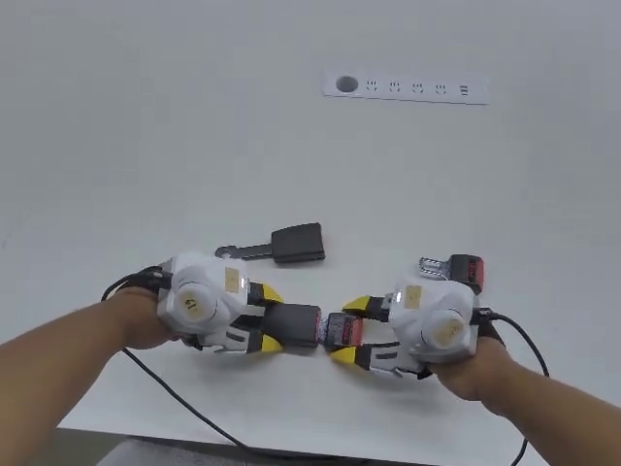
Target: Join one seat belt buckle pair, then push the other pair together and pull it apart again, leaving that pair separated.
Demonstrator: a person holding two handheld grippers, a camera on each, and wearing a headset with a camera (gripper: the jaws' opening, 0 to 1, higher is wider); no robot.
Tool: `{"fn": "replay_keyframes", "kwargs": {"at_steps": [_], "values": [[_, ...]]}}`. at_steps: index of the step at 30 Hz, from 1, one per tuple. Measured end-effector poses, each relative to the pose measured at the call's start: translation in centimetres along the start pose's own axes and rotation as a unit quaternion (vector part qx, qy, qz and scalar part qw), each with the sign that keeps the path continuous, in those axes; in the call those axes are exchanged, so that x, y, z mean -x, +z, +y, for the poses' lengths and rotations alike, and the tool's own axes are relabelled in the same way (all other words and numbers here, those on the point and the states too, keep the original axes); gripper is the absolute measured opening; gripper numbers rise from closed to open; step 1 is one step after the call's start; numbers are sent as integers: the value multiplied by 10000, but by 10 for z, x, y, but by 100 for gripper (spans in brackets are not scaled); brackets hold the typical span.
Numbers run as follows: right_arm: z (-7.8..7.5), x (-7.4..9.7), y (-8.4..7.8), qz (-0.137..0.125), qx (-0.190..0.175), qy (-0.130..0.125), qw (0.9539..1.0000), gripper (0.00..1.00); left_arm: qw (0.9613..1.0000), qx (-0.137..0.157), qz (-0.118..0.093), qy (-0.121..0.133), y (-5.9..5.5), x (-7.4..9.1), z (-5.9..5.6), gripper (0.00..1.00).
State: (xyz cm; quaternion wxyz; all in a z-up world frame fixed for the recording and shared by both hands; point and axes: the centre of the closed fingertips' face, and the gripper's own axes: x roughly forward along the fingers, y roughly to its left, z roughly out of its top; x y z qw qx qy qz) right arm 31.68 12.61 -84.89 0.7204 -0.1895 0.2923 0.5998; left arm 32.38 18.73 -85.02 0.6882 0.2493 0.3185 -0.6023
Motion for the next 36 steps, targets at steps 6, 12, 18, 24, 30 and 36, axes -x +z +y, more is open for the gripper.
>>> {"fn": "replay_keyframes", "kwargs": {"at_steps": [6,12,18,24,30,36], "values": [[1,0,0,-37,21,-24,10000,35,10000,10,-34,-15,0,0,0,34],[0,0,0,-107,-4,-39,9999,35,10000,-1,-78,-50,-1,1,0,33],[0,1,0,-165,-49,-76,9998,35,9999,50,-113,-58,-1,1,0,33],[0,1,0,-241,-203,-71,9995,35,9999,68,-141,-63,-1,1,0,33],[0,1,-1,-270,-142,-74,9995,35,9998,85,-151,-74,-1,0,0,33],[0,1,-1,-247,-2,-83,9997,35,9998,91,-152,-79,-1,1,0,33]]}}
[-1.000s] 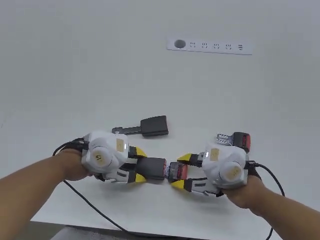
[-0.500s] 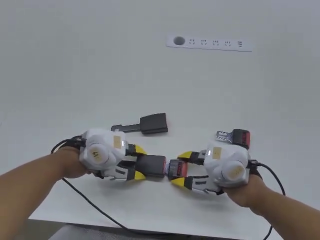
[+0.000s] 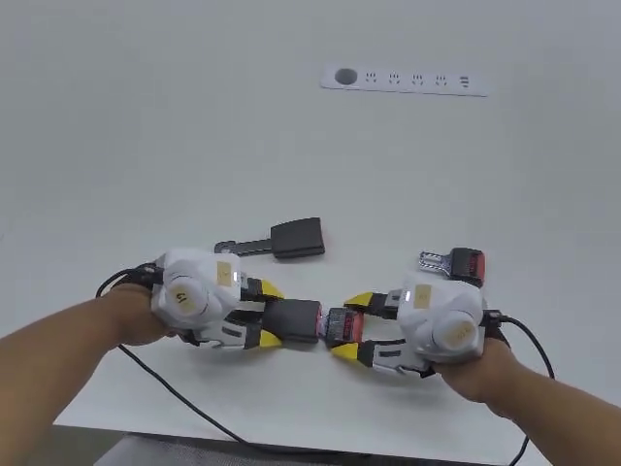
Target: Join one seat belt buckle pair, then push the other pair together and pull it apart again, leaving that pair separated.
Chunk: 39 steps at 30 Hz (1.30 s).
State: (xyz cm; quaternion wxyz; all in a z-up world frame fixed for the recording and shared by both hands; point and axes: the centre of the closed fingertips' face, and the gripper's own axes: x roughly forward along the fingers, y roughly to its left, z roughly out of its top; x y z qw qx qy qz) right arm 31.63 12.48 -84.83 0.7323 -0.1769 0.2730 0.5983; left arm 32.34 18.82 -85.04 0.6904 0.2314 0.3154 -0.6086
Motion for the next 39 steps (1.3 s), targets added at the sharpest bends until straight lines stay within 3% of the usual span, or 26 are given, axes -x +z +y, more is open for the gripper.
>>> {"fn": "replay_keyframes", "kwargs": {"at_steps": [39], "values": [[-1,0,-1,-158,-191,-133,9996,36,9999,138,-48,34,0,0,1,33]]}}
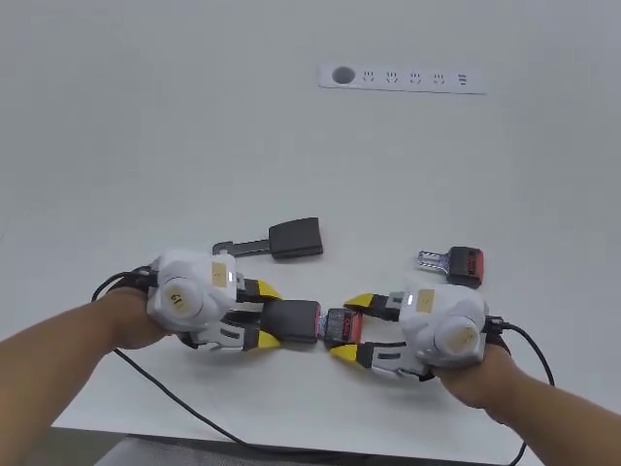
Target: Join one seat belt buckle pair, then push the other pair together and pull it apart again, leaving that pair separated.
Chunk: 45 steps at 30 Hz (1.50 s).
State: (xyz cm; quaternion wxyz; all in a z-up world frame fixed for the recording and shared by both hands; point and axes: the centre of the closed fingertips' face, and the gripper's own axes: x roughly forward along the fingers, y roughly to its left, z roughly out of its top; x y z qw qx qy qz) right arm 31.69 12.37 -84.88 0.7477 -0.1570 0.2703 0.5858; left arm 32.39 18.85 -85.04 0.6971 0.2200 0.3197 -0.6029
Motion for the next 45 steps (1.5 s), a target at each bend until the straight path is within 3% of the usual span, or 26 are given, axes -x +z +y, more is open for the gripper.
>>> {"fn": "replay_keyframes", "kwargs": {"at_steps": [7,10,12,13,14,16,19,21,25,28,29,36,39,43,45], "values": [[1,-1,1,147,94,60,9998,37,9999,-45,66,60,0,-1,-1,35],[1,1,0,339,43,30,9994,39,9997,176,148,64,3,-1,-3,38],[-1,4,9,192,124,-81,9997,50,9997,-66,253,31,4,1,-9,47],[-3,8,19,-71,-49,-137,9999,60,9993,-127,327,106,3,3,-8,52],[-7,12,22,-151,-128,-231,9995,65,9991,-161,316,243,5,5,-5,54],[-17,25,25,-208,-123,-388,9990,70,9983,40,60,571,16,16,5,55],[-31,47,25,-231,-84,-568,9981,72,9957,230,-376,816,32,30,14,64],[-43,64,22,-257,-87,-651,9975,72,9943,293,-429,933,33,37,20,71],[-68,93,12,-187,-163,-891,9957,72,9895,319,-577,1286,43,53,39,71],[-85,111,2,-65,-223,-1008,9946,73,9871,65,-399,1547,40,61,56,70],[-91,118,-3,-7,-260,-1049,9941,73,9879,104,-291,1517,36,62,60,70],[-110,140,-26,290,-333,-1014,9939,72,9865,152,-324,1595,47,72,90,70],[-114,142,-32,365,-421,-917,9942,72,9876,146,-281,1538,50,63,95,70],[-117,139,-40,444,-542,-786,9944,70,9916,-55,-7,1291,48,43,96,71],[-120,135,-46,503,-560,-737,9944,70,9924,-24,81,1228,45,34,99,70]]}}
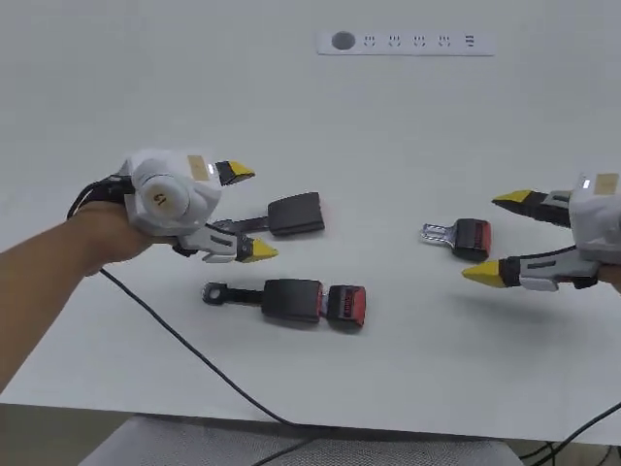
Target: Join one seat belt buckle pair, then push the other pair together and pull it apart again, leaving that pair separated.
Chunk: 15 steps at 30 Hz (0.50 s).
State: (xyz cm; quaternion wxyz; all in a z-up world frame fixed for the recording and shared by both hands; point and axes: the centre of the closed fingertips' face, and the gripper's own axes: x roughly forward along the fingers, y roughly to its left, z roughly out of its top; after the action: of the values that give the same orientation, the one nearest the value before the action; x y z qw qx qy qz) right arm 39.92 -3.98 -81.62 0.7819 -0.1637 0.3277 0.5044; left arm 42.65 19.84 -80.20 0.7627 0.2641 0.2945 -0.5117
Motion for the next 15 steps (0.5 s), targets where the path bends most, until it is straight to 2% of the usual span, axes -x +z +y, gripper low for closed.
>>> {"fn": "replay_keyframes", "kwargs": {"at_steps": [5,8,10,12,15], "values": [[-2,-10,-9,198,69,184,9996,67,9997,194,149,-71,-8,-17,5,68],[-4,-14,-14,284,83,261,9992,65,9992,98,364,-154,-17,-24,5,64],[-4,-17,-18,385,113,352,9986,61,9989,194,371,-188,-18,-26,5,58],[-4,-19,-19,396,150,431,9982,59,9989,234,354,-219,-19,-29,6,59],[-6,-21,-16,361,276,492,9978,56,9982,167,463,-335,-23,-35,3,58]]}}
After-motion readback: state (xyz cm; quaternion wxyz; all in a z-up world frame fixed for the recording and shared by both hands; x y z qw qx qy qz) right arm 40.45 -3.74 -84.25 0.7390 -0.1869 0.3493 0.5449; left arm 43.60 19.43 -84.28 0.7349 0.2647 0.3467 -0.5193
